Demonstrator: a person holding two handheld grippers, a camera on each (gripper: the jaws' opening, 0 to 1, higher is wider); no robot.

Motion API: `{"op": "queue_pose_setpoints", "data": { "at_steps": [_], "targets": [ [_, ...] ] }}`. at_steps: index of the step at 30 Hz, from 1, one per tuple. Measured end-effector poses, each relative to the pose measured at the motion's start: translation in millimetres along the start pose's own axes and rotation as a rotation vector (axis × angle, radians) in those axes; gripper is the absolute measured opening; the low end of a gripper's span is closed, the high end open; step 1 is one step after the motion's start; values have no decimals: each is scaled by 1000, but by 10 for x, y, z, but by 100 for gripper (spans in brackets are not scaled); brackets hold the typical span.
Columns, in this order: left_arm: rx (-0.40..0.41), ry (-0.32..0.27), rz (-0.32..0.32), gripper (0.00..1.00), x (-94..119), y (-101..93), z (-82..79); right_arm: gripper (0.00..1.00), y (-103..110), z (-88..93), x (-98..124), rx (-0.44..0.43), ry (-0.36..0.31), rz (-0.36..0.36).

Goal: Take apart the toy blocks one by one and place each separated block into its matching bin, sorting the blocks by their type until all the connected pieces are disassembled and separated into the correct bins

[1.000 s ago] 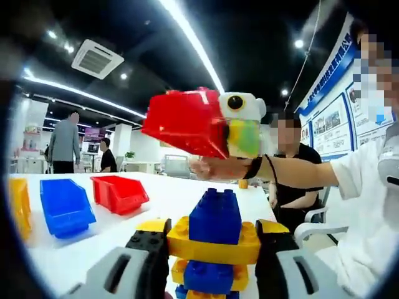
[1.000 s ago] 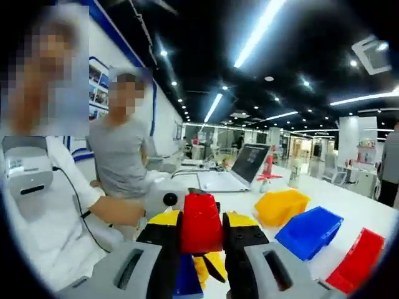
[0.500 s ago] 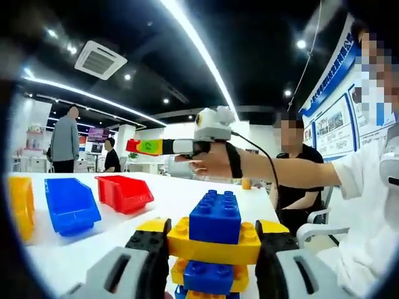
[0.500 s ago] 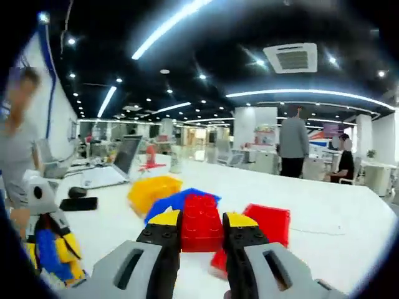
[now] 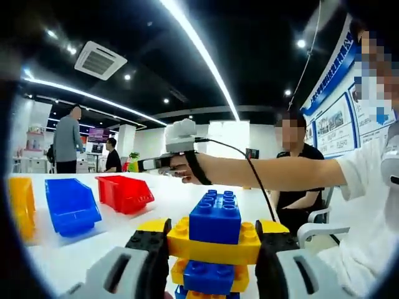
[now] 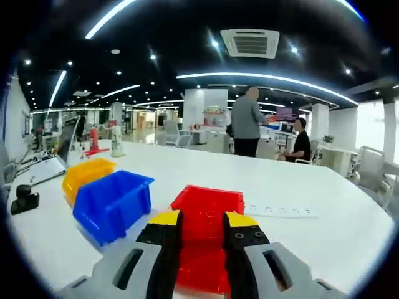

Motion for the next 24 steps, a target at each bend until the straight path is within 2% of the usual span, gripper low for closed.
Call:
{"op": "queue_pose_setpoints", "data": {
  "at_steps": [6, 7, 9, 10, 19, 23, 24],
  "targets": [
    [1, -2, 1, 55, 4, -7, 2, 27, -45, 78, -81, -1, 20, 12],
    [2, -2, 0, 55, 4, -8, 2, 34, -48, 77, -72, -8, 18, 15],
    [1, -3, -1, 55, 5, -9, 3, 53, -67, 38, -71, -13, -4, 15],
    [1, -4, -1, 55, 7, -11, 4, 59, -70, 24, -62, -11, -11, 5],
    [4, -6, 1, 55, 6, -14, 7, 57, 133, -94, 141, -18, -46, -106],
    [3, -5, -1, 55, 8, -16, 7, 55, 446, -226, 298, -8, -96, -241],
    [2, -4, -1, 55, 8, -14, 7, 54, 573, -262, 356, -9, -109, -304]
  ]
}}
Point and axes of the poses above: the point that each gripper's makers call its tool centre point, and the gripper's own axes: x roughly backward along the fingers, y roughly to its left, z roughly out of its underside, the point moved 3 cm from there along x, roughly backward along the fingers, and after that the axes turned 11 degrees about -z, right-handed, at the moved point
